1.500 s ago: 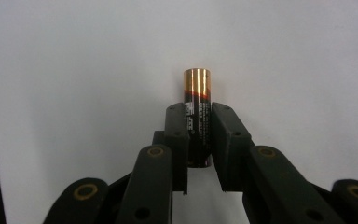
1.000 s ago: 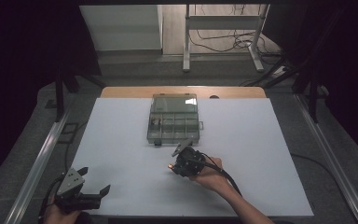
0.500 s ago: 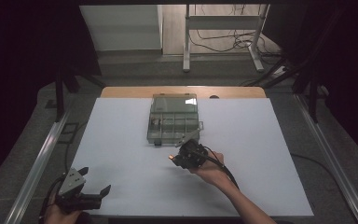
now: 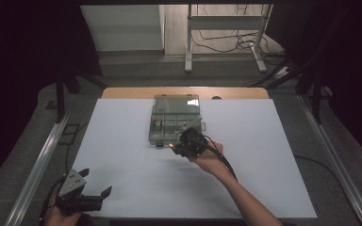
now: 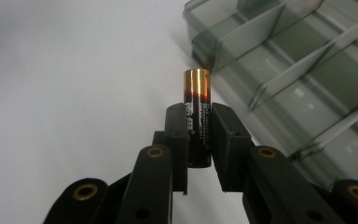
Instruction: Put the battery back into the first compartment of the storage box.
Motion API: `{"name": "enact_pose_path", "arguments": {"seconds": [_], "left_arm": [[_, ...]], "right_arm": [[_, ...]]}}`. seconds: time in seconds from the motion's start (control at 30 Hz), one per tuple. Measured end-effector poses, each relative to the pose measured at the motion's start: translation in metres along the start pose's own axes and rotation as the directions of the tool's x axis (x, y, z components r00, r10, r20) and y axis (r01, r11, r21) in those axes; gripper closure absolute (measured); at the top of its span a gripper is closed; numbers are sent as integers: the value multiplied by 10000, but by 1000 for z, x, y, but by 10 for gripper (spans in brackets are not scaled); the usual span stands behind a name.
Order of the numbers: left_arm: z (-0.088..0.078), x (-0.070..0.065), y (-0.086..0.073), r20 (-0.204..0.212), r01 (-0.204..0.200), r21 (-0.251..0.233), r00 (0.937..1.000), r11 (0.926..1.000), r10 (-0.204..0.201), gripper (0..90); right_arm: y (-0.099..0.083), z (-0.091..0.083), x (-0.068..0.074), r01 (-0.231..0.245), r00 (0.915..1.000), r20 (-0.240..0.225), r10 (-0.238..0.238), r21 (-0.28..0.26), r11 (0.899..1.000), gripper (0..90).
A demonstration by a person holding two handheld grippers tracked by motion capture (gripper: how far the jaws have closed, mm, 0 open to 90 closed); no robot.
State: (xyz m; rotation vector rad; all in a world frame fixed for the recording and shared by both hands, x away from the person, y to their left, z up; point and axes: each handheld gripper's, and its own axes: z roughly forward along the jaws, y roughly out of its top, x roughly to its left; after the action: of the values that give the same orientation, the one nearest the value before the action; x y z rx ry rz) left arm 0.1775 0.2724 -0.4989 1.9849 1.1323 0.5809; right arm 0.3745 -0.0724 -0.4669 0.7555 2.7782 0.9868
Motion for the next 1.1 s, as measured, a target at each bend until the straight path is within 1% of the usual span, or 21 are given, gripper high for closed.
{"name": "enact_pose_path", "arguments": {"seconds": [0.07,0.2,0.3,0.4,0.53,0.67,0.83,0.93,1.1], "left_arm": [[0,0,0,8,27,-20,10000,10000,-27,8],[0,1,0,17,31,-38,10000,10000,-31,7],[-1,1,0,21,31,-47,10000,10000,-31,8],[-1,1,0,29,31,-51,10000,10000,-31,7],[-1,1,0,36,43,-56,10000,10000,-42,7],[-1,1,0,38,39,-58,10000,10000,-38,7],[-1,1,0,43,37,-61,10000,10000,-37,7],[-1,1,-1,43,34,-63,10000,10000,-34,7],[-1,1,-1,49,33,-67,10000,10000,-33,7]], "right_arm": [[5,2,-4,-84,10000,8,84,-61,9999,770],[14,6,-10,-160,9998,85,160,32,9999,769],[20,9,-14,-241,9997,99,241,3,9997,770],[24,12,-18,-194,9996,198,197,-152,9997,770],[30,14,-23,-346,9988,333,360,-419,9985,769],[36,16,-29,-488,9979,407,508,-492,9976,769],[44,22,-37,-613,9968,482,637,-478,9970,770],[50,26,-41,-596,9968,505,620,-484,9970,770],[61,35,-47,-698,9952,656,731,-503,9963,770]]}}
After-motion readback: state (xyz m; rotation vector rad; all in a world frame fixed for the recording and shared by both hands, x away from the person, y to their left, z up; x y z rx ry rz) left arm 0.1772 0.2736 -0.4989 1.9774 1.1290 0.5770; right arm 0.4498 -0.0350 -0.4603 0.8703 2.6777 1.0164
